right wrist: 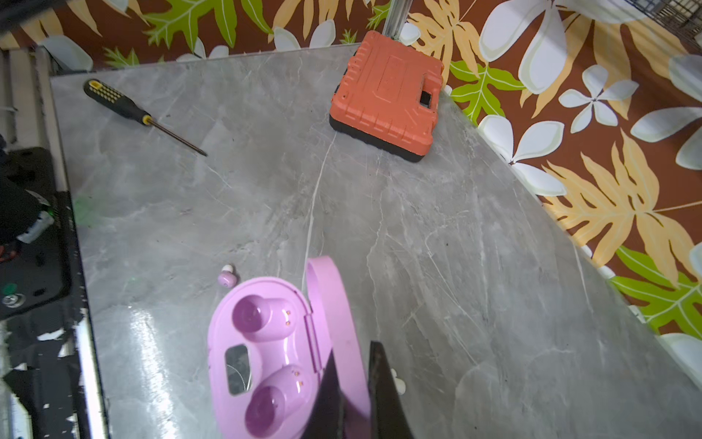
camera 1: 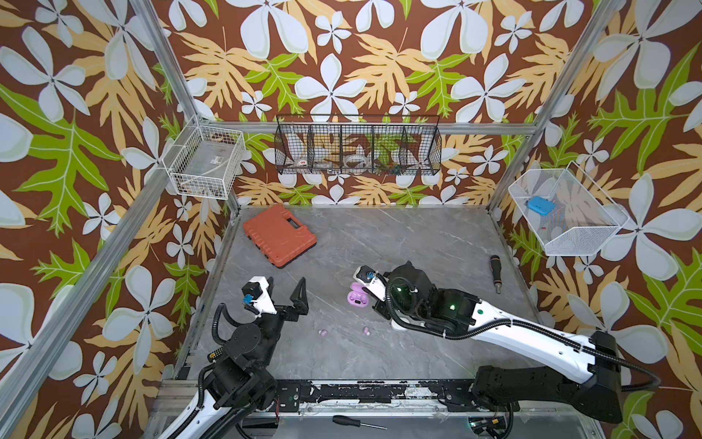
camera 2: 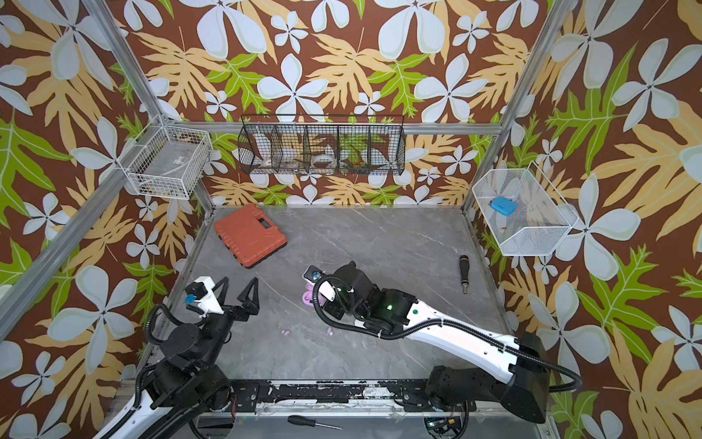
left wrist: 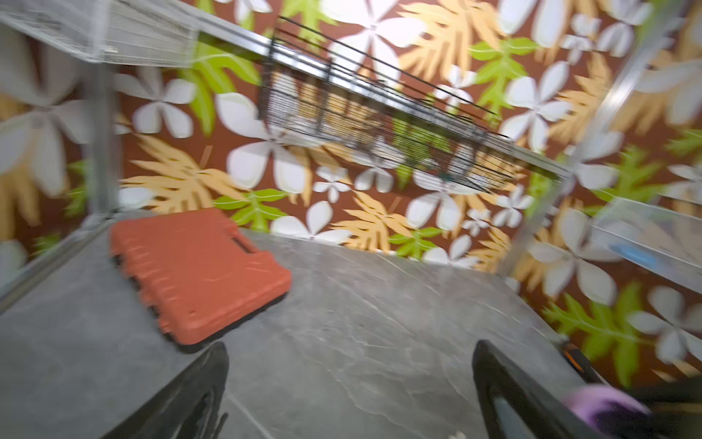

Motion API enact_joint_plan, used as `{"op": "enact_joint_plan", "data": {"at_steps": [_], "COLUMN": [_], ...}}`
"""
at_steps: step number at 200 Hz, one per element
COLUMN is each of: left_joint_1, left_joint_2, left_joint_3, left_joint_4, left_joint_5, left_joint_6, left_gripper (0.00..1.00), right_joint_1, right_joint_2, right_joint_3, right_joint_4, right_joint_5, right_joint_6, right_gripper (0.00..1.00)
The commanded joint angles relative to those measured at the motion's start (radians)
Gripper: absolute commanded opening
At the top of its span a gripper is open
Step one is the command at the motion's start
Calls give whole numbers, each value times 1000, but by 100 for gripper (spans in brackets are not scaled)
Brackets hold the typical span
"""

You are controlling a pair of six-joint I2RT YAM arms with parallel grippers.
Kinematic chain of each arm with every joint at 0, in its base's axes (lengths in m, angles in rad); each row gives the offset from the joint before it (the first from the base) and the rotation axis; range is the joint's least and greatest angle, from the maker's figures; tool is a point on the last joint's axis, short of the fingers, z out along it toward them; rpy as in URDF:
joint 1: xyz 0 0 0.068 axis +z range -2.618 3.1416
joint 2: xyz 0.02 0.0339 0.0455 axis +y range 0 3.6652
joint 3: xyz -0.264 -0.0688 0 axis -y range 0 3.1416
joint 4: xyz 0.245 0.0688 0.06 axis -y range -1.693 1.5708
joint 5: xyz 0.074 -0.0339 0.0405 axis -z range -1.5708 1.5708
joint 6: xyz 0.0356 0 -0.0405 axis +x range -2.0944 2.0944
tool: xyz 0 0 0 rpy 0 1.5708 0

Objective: Insert the wireless bluetooth earbuds into the charging case
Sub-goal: 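Open the left gripper and pull it back while the right holds the case, then carry the open pink case away from the robot and lower it with the right gripper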

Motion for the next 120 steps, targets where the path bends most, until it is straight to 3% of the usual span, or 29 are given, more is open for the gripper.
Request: {"op": "enact_joint_plan", "data": {"at_steps": [1,47,92,120], "left_joint_1": [2,1,1,1], "left_joint_2": [-1,-14,-30,-41], "left_joint_3": [6,-54,-80,-94], "left_joint_4": [-41,6,40,60], "left_joint_5": [-304,-385,-340,-314], "left_joint_6": [-56,29,58,76], "left_gripper": [100,100,100,100], "right_joint_1": [-11,-29,-96,-120], "right_joint_2": [72,268,394,456], "right_joint_3": [23,60,94,93], "right_joint_4": [69,140,226,278], "right_joint_5": [45,33,-100,-114], "right_joint_6": [-159,-282,-301,-319], "right_gripper": [0,0,0,0]}}
